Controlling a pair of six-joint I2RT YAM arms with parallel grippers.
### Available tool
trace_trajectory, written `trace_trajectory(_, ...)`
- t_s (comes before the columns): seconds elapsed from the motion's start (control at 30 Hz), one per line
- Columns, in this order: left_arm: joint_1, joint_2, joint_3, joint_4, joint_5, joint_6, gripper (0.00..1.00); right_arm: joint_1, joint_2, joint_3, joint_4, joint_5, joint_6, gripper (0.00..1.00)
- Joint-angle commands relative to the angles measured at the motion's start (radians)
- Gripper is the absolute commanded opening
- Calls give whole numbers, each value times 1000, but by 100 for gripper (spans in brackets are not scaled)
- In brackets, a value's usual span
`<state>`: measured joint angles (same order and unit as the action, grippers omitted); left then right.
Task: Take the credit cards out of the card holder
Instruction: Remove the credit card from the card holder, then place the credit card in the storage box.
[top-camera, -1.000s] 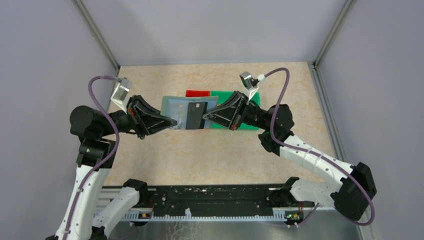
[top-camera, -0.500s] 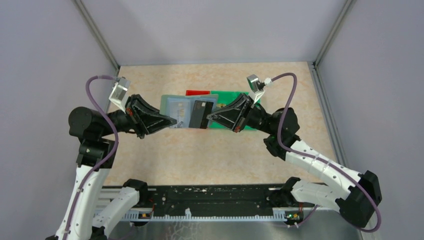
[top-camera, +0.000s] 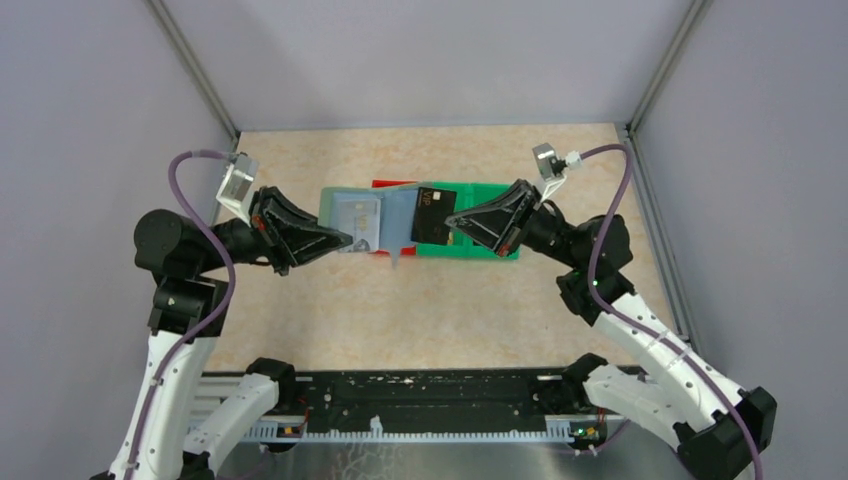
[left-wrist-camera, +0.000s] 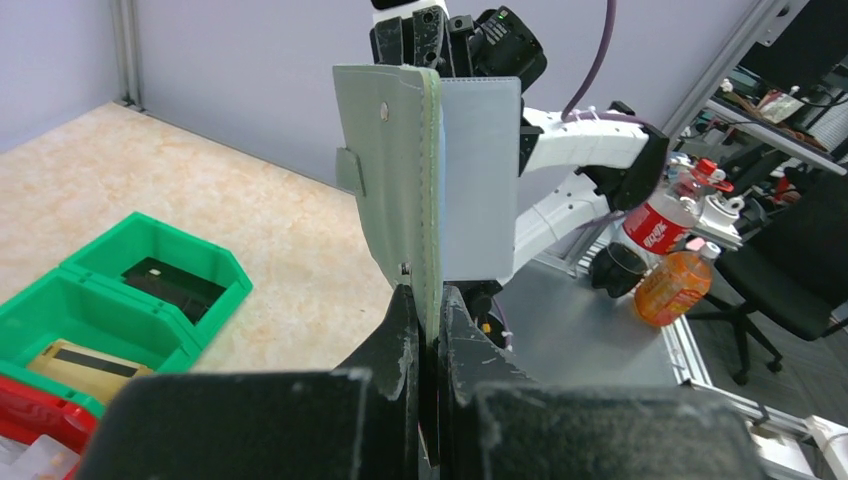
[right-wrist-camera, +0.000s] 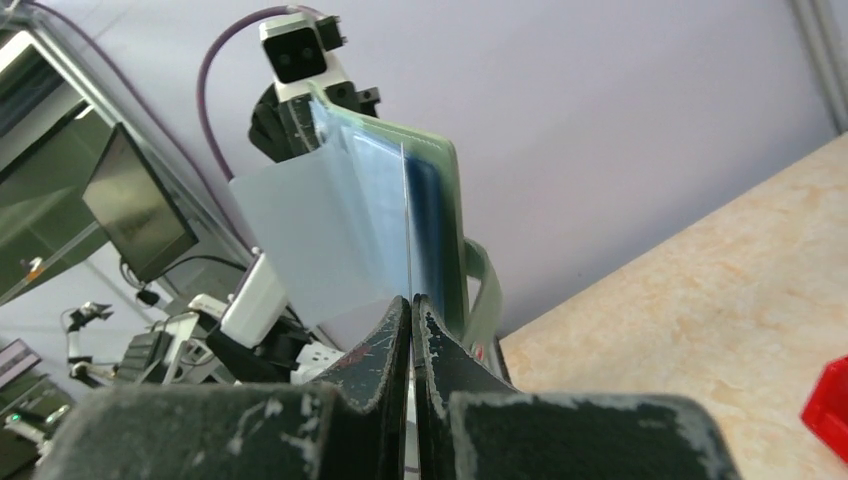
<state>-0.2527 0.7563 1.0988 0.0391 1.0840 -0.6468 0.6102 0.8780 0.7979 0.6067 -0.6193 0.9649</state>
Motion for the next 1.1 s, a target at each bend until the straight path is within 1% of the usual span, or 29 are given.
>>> trace_trajectory(0.0, -3, 0, 65, -96, -49, 138, 0, -75, -41, 9, -82, -54, -9, 0)
trace_trajectory(0.1, -3, 6, 89, -149, -69, 195, 0, -153, -63, 1, -174, -75, -13, 0)
trace_trajectory(0.23, -3, 11, 108, -163, -64, 214, 0, -274, -68, 18, -452, -68, -124, 0)
trace_trajectory(0.33, -3, 11, 109, -167, -51, 218, 0, -336, -37, 43, -698, 14, -268, 0)
trace_trajectory(0.37, -3, 11, 108, -168, -48, 218, 0, -343, -21, 53, -754, 61, -317, 0)
trace_trajectory(0.5, -3, 12, 108, -165, -32, 210, 0, -346, 70, 90, -884, 254, -465, 0)
trace_trajectory(0.6, -3, 11, 111, -164, -28, 210, 0, -346, 159, 121, -916, 369, -536, 0)
trace_trajectory(0.67, -3, 10, 111, -164, -24, 210, 0, -345, 217, 139, -912, 412, -563, 0)
trace_trajectory(0.83, -3, 11, 112, -162, -16, 203, 0, -346, 379, 196, -876, 472, -615, 0)
trace_trajectory(1.07, -3, 9, 101, -153, -13, 187, 0, -345, 583, 255, -808, 516, -641, 0)
